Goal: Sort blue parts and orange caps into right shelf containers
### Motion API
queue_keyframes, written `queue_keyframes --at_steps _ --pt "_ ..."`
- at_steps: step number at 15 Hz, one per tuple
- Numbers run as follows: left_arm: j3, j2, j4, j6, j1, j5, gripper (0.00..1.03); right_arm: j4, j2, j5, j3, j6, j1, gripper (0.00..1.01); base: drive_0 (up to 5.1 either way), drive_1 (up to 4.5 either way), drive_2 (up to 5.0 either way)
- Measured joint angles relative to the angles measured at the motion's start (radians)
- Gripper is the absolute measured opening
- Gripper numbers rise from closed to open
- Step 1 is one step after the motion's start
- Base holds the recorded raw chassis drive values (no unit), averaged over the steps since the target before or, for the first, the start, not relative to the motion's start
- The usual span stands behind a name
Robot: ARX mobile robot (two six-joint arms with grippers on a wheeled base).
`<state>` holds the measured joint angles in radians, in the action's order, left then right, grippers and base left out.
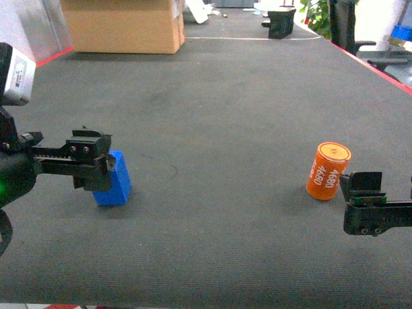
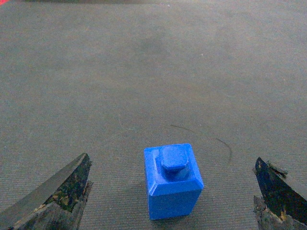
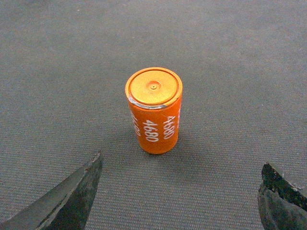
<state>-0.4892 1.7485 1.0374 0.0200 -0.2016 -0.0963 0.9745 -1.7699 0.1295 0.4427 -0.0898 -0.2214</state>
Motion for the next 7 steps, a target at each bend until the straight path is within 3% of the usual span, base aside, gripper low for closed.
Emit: queue_keyframes --at_steps 7 --pt "-0.129 0.233 0.005 0.006 -0.005 0.005 0.98 -0.038 -0.22 0.035 0.198 -0.004 -0.008 0.98 0.0 0.0 0.0"
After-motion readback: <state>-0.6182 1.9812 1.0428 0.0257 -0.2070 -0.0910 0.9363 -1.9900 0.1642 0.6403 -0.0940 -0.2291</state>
